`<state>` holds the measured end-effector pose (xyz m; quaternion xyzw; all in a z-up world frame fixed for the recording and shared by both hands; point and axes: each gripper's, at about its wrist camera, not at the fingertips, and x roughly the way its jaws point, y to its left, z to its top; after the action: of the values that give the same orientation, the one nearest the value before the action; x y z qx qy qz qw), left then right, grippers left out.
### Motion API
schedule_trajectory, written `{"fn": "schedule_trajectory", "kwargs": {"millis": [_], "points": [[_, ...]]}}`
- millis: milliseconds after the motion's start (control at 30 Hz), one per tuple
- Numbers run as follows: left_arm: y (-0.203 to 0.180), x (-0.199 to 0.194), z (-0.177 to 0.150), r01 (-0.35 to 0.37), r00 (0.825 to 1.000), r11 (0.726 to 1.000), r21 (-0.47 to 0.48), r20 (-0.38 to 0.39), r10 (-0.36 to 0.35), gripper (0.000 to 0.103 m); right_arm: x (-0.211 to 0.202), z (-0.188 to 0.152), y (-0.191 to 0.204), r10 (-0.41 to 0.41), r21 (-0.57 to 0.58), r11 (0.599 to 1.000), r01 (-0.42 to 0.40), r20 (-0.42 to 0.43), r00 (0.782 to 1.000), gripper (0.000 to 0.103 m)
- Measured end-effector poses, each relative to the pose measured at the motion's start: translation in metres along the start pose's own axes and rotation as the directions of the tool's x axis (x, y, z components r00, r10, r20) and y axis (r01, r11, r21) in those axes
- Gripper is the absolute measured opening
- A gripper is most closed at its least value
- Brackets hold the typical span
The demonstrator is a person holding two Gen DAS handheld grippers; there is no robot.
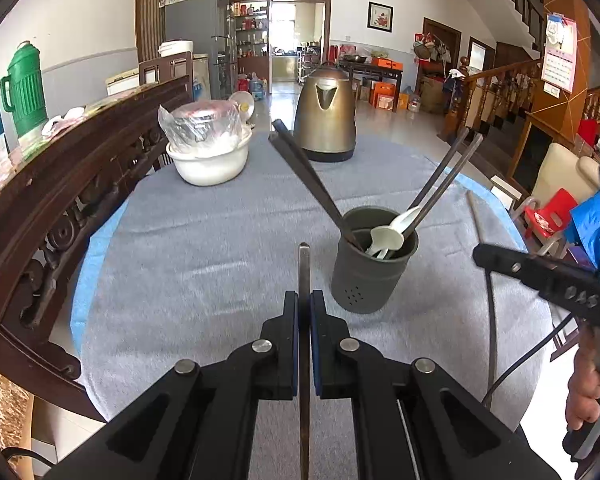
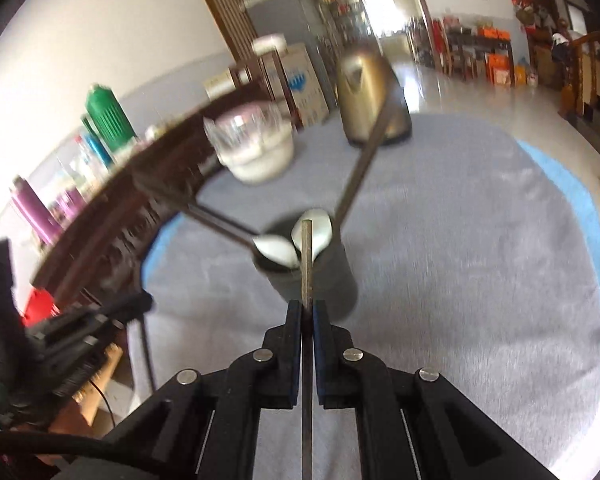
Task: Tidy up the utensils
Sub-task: 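Lift both chopsticks upright and carry them over the gray utensil holder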
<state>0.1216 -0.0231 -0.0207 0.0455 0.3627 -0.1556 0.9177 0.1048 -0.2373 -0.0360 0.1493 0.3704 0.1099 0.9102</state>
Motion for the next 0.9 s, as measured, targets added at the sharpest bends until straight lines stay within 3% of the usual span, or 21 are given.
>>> {"fn": "schedule_trajectory", "kwargs": {"millis": [233,533,900], "points": [[-0.006,-0.007,0.007,-0.021,0.999,1.000,0.011,0.026,0.021,0.006,-0.032,0.006,0.007,0.060,0.018,0.998,-0.063,0.145,0.988,0.006],[-0.011,-0.016,0.017,-0.025,0.998,0.999,0.026,0.059,0.024,0.006,-0.044,0.011,0.007,0.118,0.021,0.992,-0.125,0.220,0.968,0.006],[-0.008,-0.041,0.059,0.061,0.986,0.998,0.019,0.157,-0.063,0.006,-0.061,0.037,0.013,0.160,-0.013,0.986,-0.166,0.360,0.919,0.006]]}}
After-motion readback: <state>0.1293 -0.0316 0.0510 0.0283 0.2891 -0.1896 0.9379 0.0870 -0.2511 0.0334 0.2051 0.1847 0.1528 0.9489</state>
